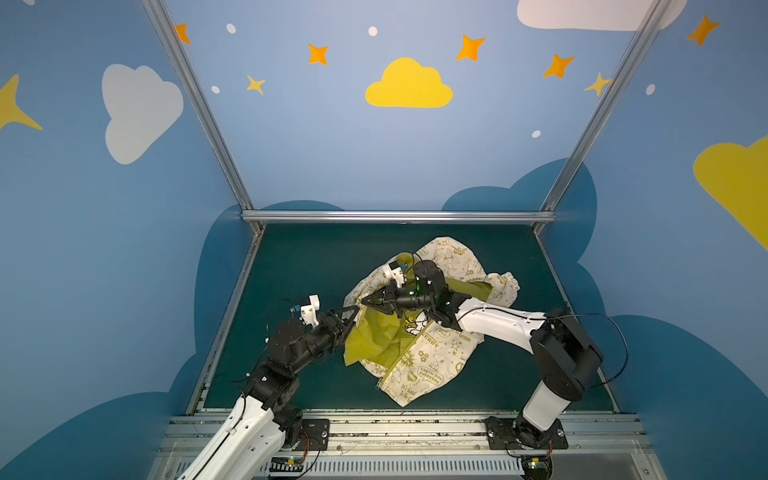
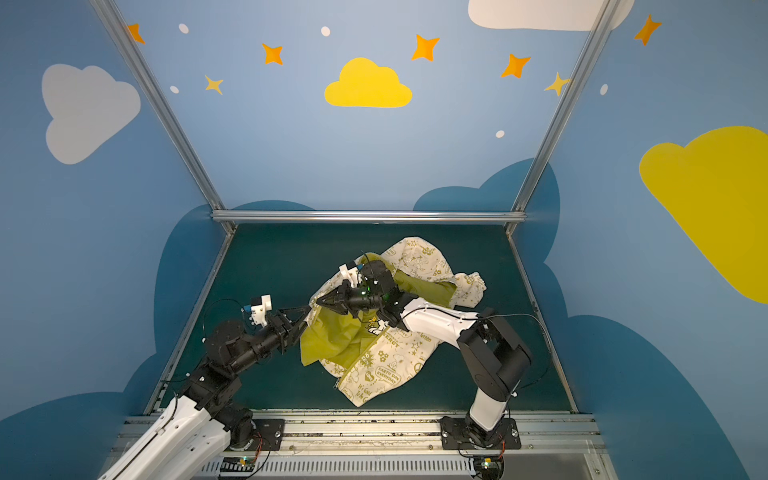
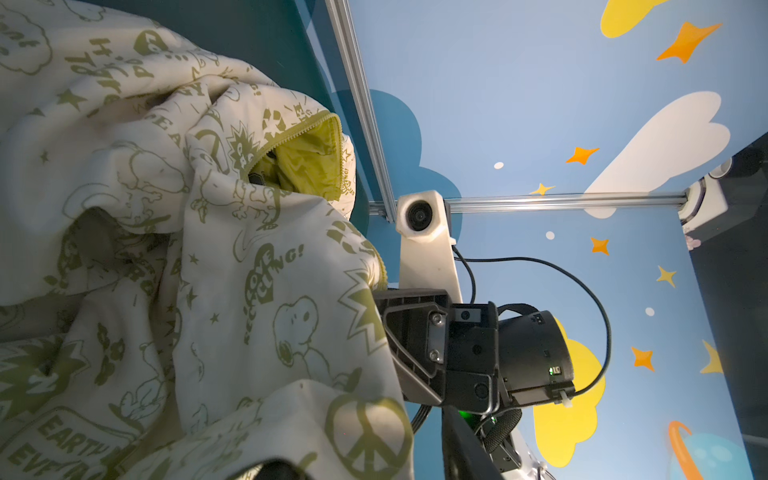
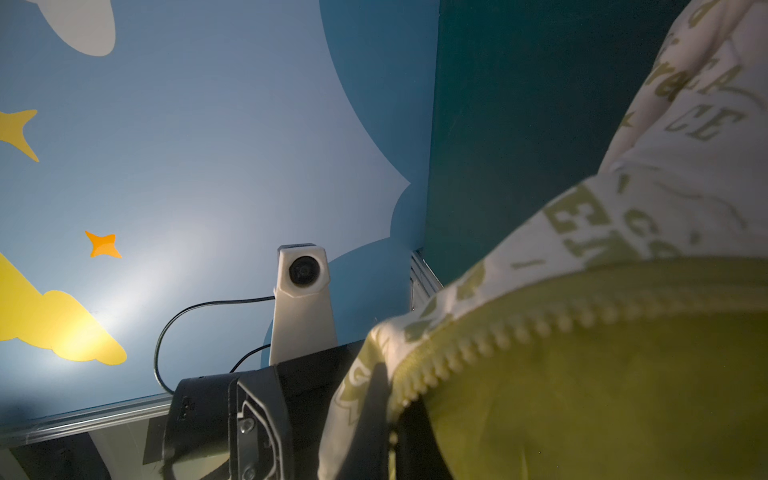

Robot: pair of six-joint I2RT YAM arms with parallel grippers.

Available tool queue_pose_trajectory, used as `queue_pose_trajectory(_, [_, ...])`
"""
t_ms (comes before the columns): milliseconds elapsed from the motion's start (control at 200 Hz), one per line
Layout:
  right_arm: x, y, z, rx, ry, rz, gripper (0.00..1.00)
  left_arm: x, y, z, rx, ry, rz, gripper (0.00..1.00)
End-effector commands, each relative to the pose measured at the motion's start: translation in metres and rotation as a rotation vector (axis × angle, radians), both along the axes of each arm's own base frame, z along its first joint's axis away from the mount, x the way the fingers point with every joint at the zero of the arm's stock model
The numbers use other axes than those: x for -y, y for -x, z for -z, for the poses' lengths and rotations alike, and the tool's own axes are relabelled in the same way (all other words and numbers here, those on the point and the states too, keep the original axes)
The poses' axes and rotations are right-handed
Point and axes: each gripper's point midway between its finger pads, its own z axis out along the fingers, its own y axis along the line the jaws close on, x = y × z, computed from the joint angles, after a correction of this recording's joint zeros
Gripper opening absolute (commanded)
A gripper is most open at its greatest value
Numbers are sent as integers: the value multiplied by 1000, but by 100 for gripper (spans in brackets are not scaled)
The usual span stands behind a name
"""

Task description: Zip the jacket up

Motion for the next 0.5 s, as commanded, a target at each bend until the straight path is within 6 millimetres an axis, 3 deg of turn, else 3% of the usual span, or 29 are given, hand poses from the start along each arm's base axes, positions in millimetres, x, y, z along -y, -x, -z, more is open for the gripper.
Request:
queue_pose_trajectory(0, [-6, -3, -7, 23, -9, -17, 0, 4, 1, -24, 67, 17, 24, 56])
queue_pose_trajectory(145, [-8, -2, -6, 26, 14, -39, 0, 4, 2, -19, 53, 9, 26, 59])
queue_pose_trajectory(275, [-9, -1, -6, 29, 17, -53, 0, 3, 2, -16, 47, 8, 21, 49])
queue_pose_trajectory(496, [-7, 0, -3, 30, 36, -59, 0, 2, 3, -13, 37, -3, 23, 46])
